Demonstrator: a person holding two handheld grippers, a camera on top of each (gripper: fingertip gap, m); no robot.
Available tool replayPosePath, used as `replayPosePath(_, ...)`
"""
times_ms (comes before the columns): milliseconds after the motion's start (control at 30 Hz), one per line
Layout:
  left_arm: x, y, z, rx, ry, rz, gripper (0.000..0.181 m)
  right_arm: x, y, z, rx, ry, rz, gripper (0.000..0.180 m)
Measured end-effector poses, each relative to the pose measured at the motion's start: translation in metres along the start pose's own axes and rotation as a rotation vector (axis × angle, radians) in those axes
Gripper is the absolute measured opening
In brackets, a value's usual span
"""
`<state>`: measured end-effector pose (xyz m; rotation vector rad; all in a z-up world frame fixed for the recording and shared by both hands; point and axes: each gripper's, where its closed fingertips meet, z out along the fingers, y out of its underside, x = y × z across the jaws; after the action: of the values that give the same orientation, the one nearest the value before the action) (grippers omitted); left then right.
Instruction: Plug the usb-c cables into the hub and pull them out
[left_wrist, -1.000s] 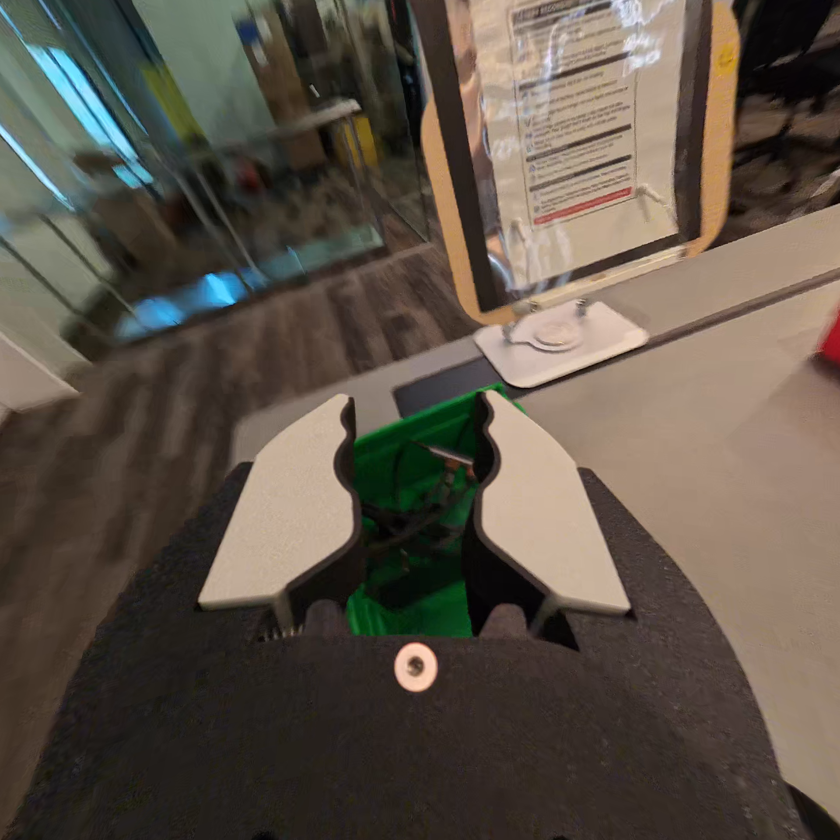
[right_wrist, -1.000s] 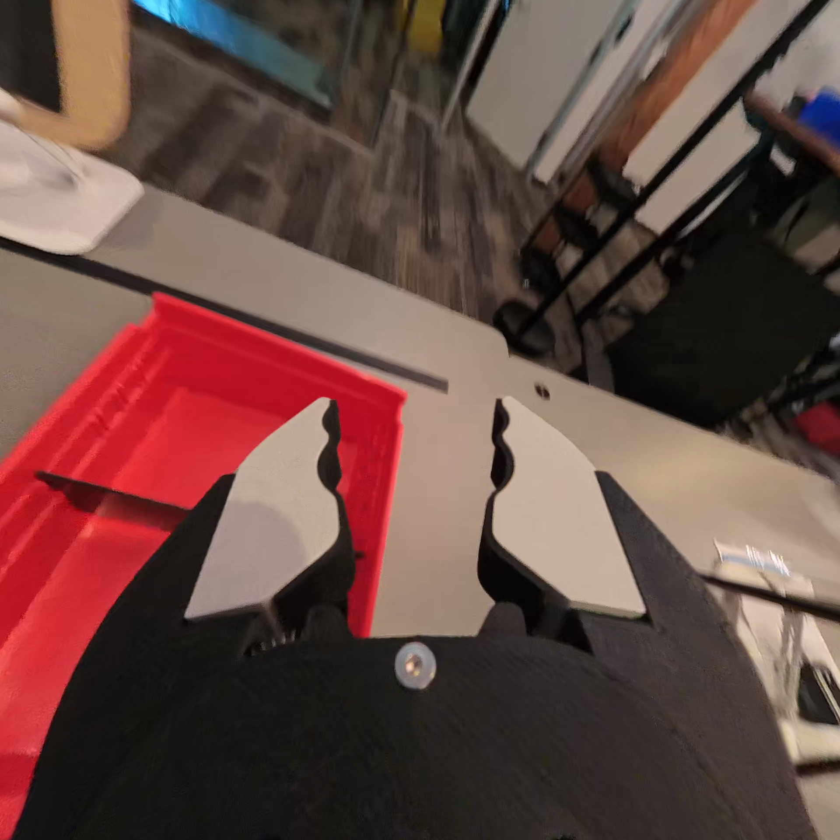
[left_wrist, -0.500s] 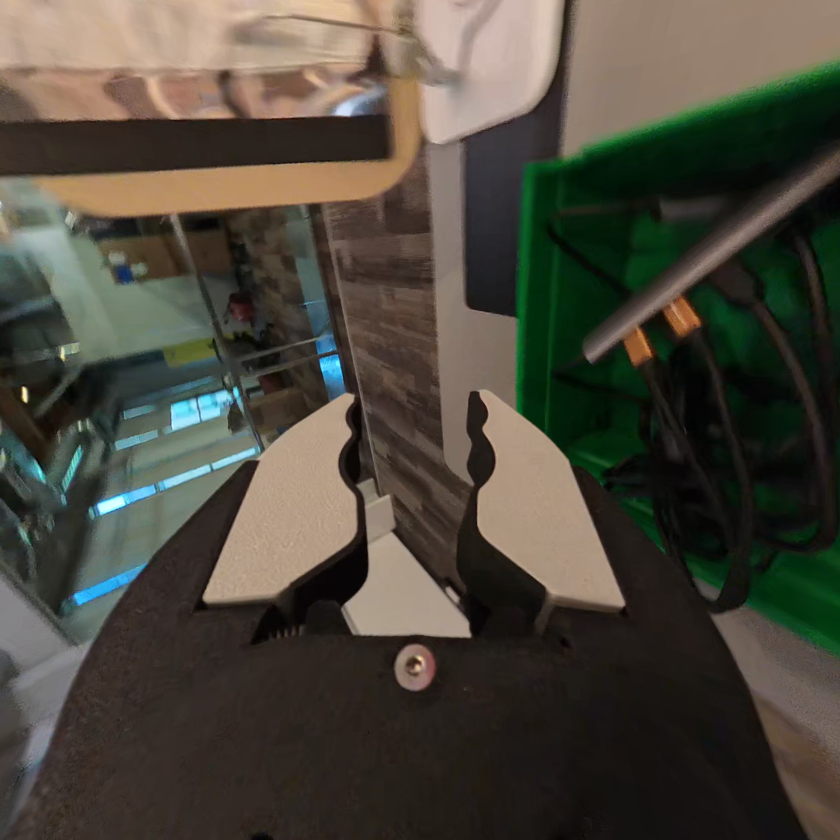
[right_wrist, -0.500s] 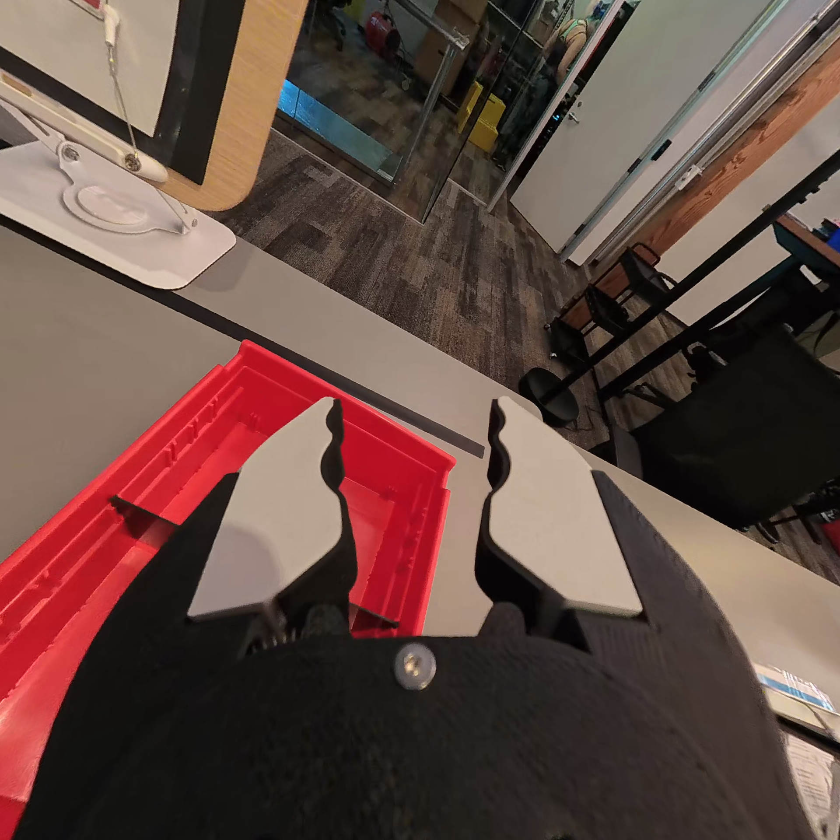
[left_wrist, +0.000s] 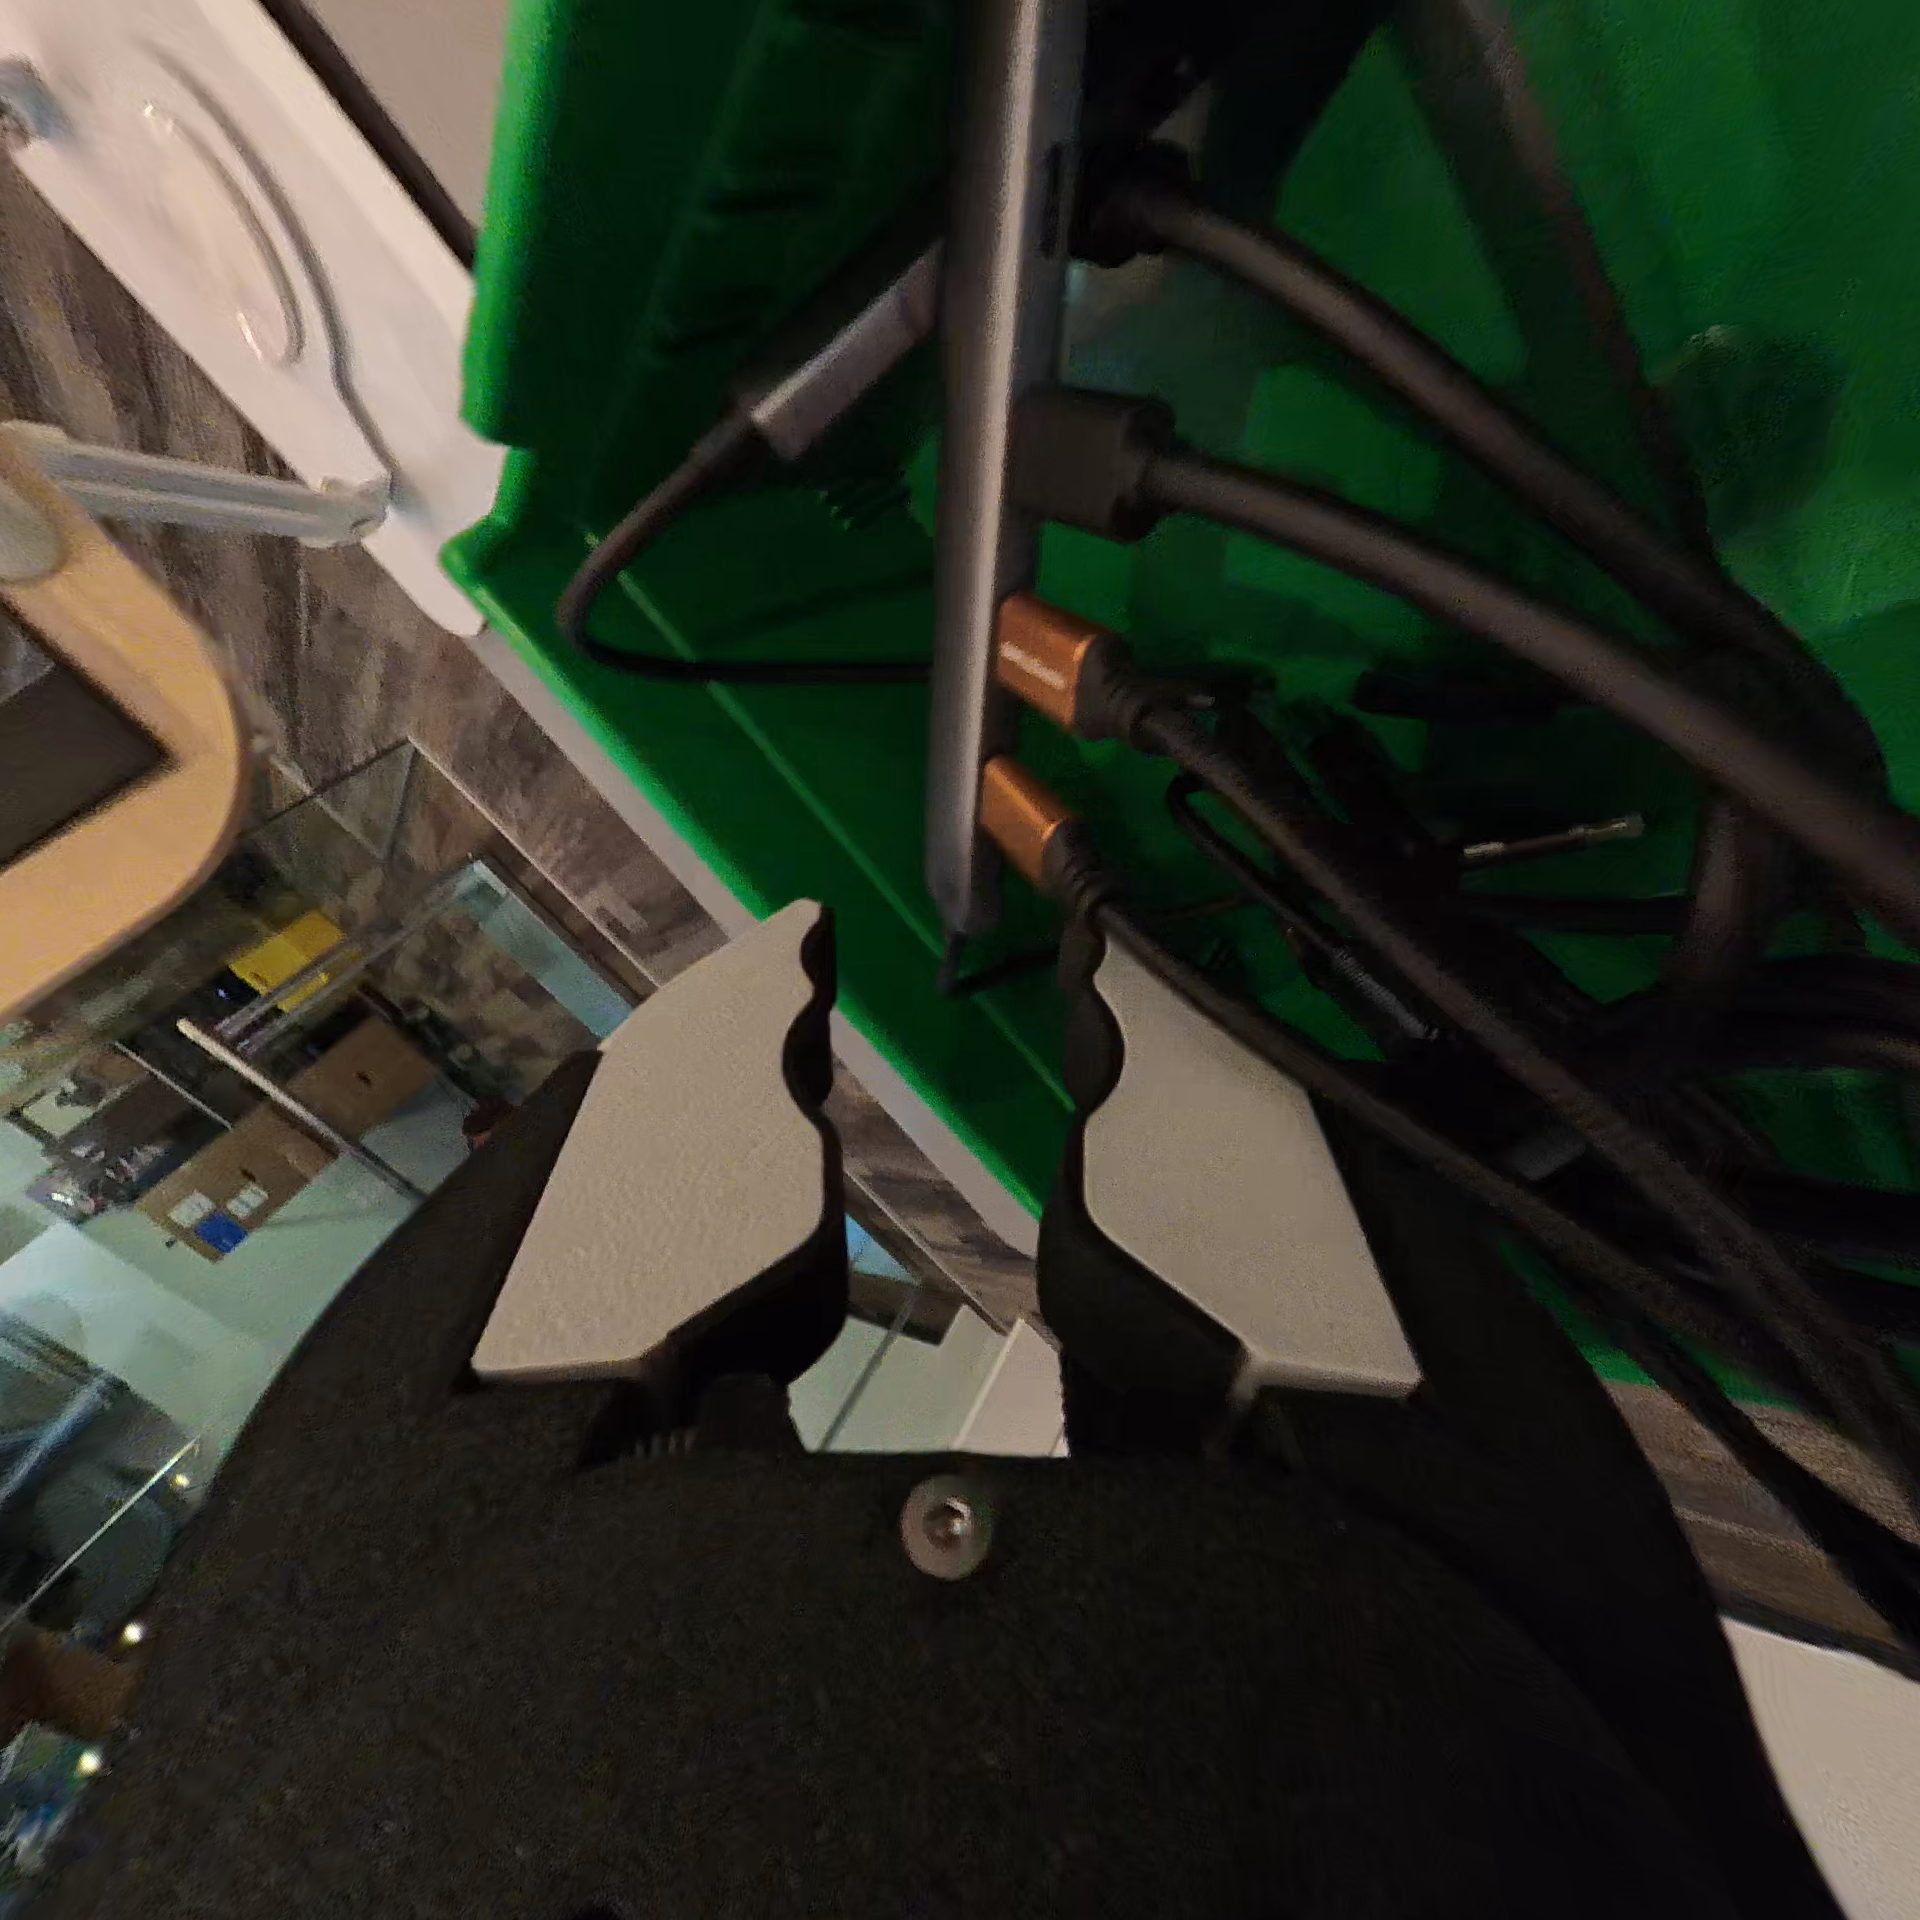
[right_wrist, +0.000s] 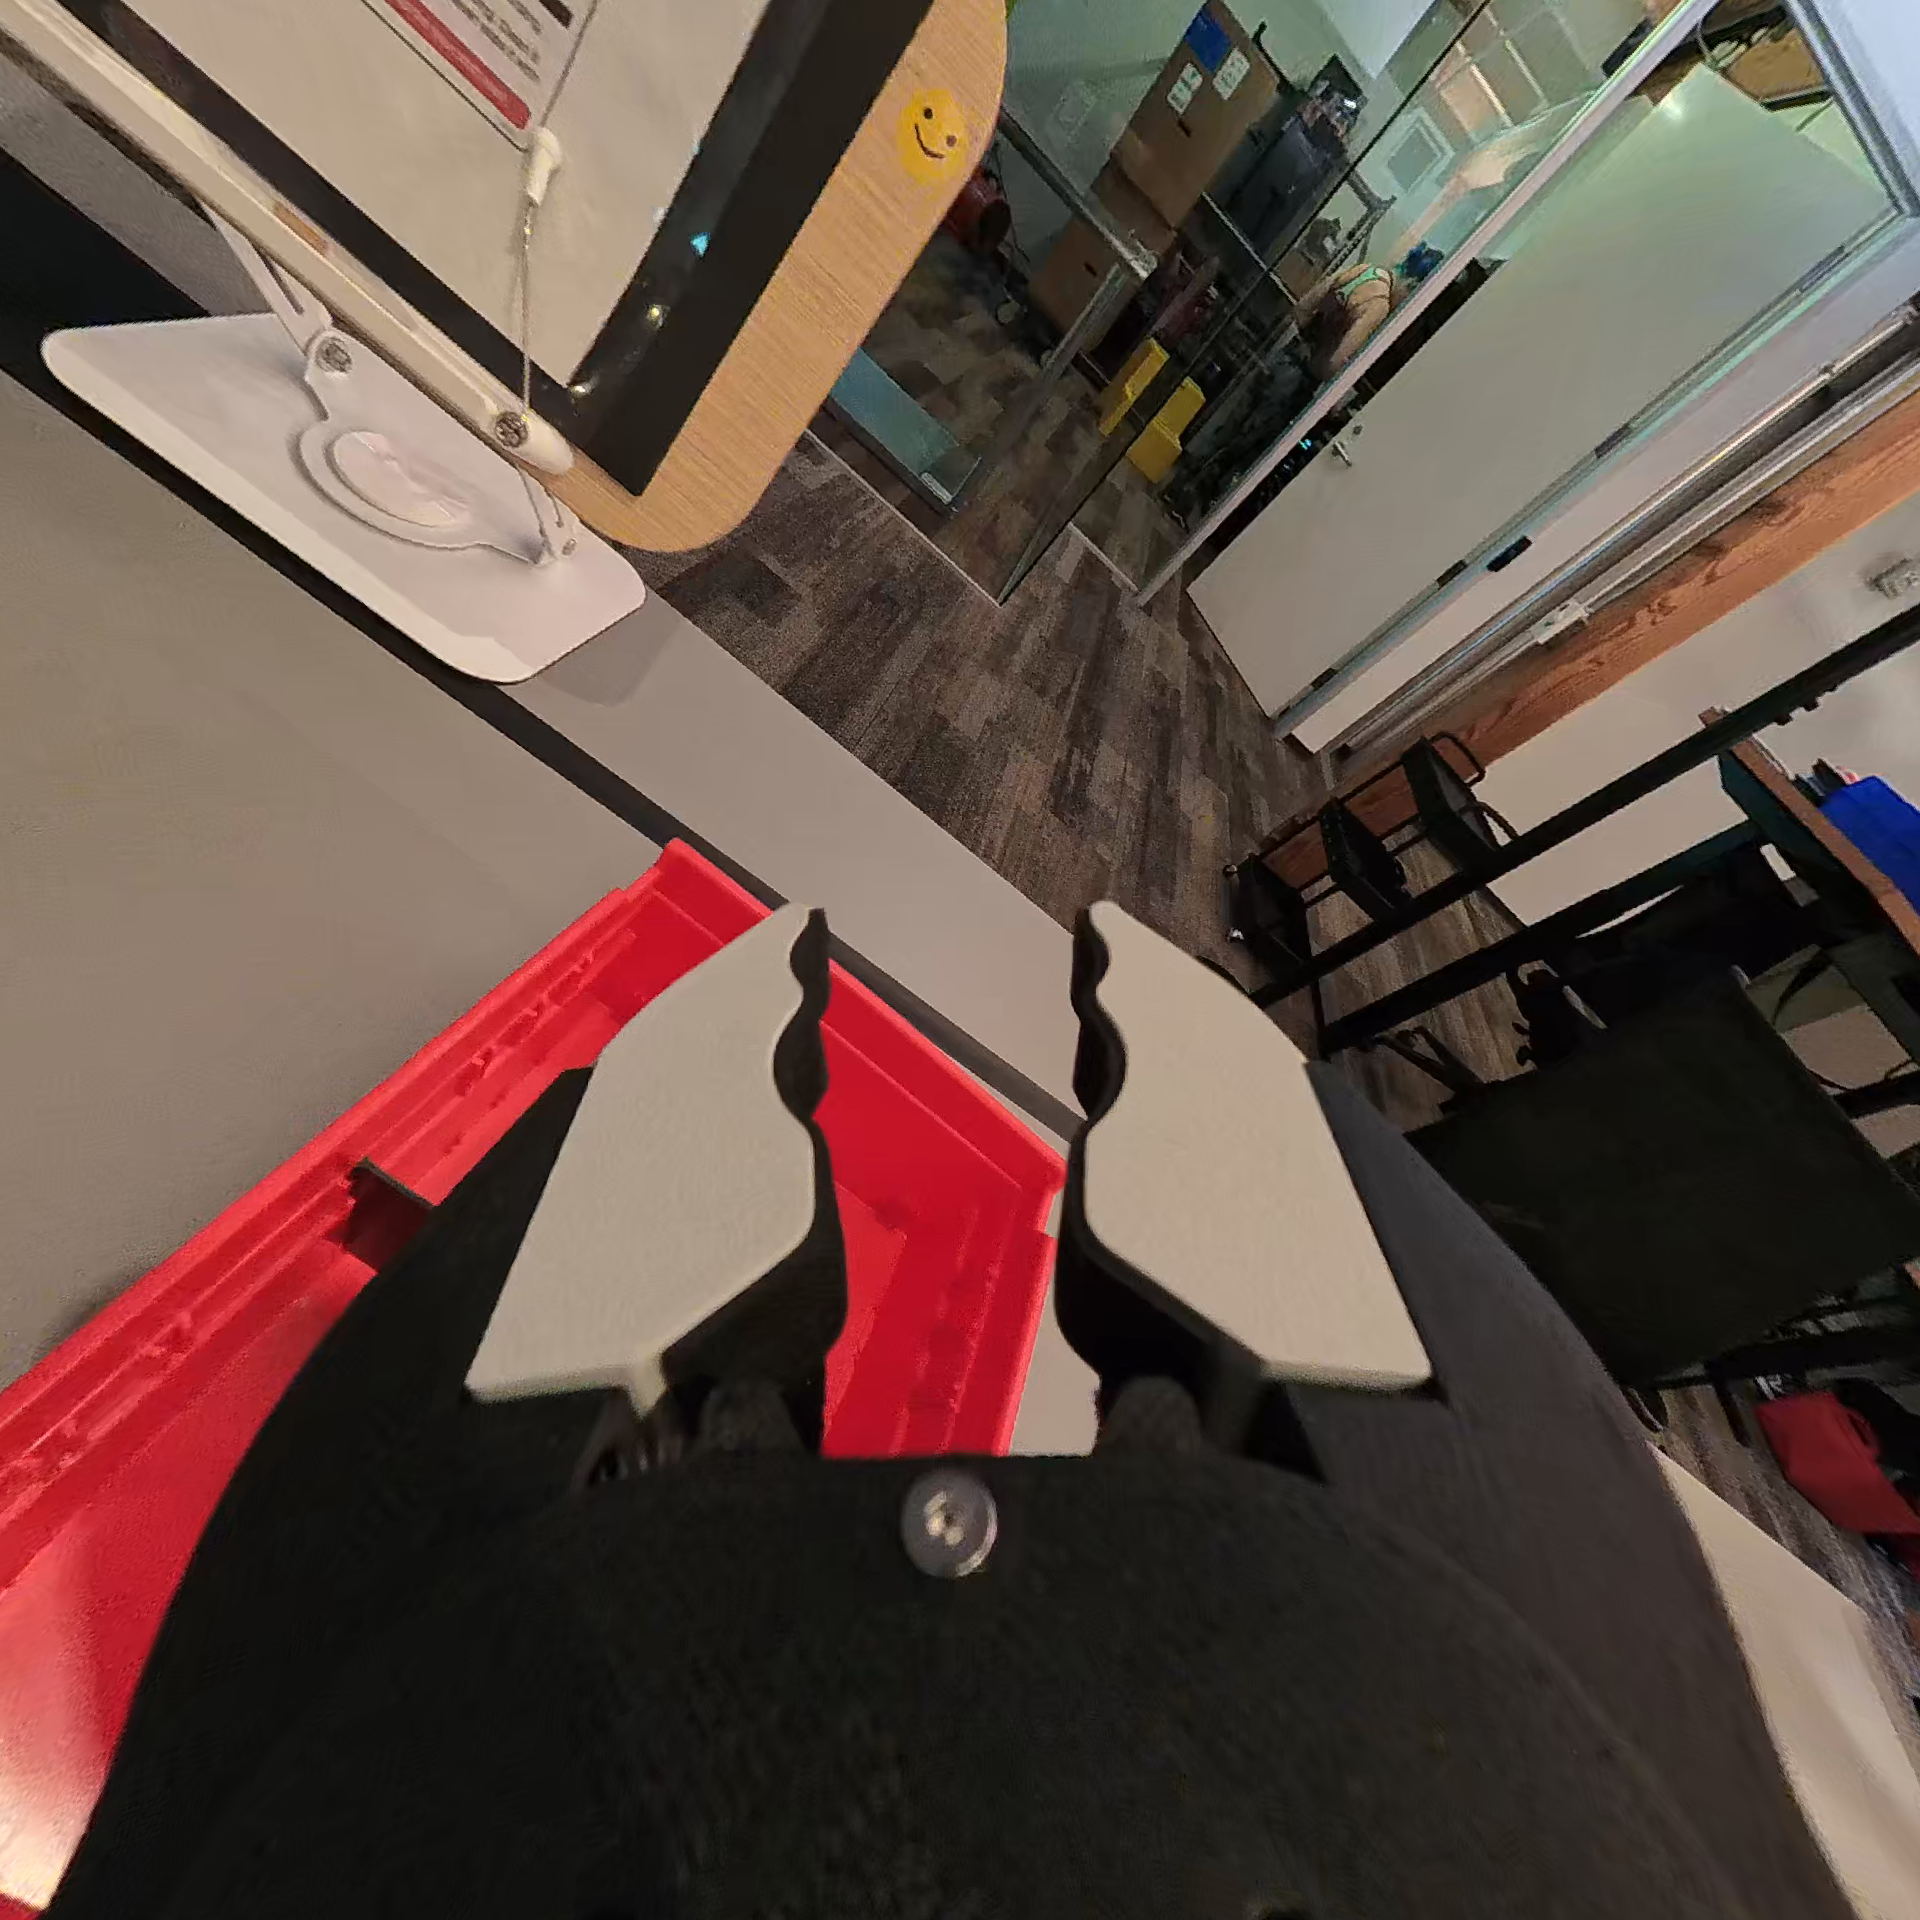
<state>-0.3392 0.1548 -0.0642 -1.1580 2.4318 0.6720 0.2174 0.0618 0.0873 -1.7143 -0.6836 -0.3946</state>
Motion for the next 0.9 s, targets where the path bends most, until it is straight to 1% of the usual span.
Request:
replayPosePath(100,0.005,-0.007,0.010,0.053,-0.037,0.044,0.041,-0.007,-0.004,0.004,0.013,-0.025,-0.005,0.044)
replayPosePath(200,0.005,-0.018,0.018,0.105,-0.080,0.062,0.032,-0.014,-0.004,0.011,0.004,-0.048,-0.015,0.044)
replayPosePath(233,0.006,-0.020,0.021,0.111,-0.077,0.053,0.026,-0.016,-0.002,0.014,-0.007,-0.053,-0.021,0.044)
replayPosePath(267,0.006,-0.021,0.023,0.112,-0.081,0.053,0.024,-0.018,0.001,0.017,-0.022,-0.058,-0.028,0.044)
replayPosePath(333,0.000,-0.020,0.021,0.109,-0.142,0.068,0.006,-0.019,0.006,0.021,-0.047,-0.060,-0.044,0.043)
replayPosePath(467,-0.011,-0.015,0.005,0.042,-0.240,0.078,0.010,-0.023,0.009,0.024,-0.052,-0.081,-0.040,0.041)
replayPosePath(533,-0.024,-0.011,-0.011,-0.003,-0.329,0.074,0.010,-0.025,0.007,0.025,-0.041,-0.096,-0.036,0.041)
replayPosePath(633,-0.050,-0.004,-0.048,-0.057,-0.449,0.021,0.010,-0.030,0.002,0.024,-0.025,-0.115,-0.046,0.040)
replayPosePath(800,-0.098,0.004,-0.127,-0.105,-0.617,-0.073,0.010,-0.044,-0.012,0.022,0.033,-0.170,-0.041,0.037)
replayPosePath(900,-0.123,0.004,-0.178,-0.142,-0.697,-0.093,0.011,-0.059,-0.022,0.022,0.055,-0.209,-0.065,0.037)
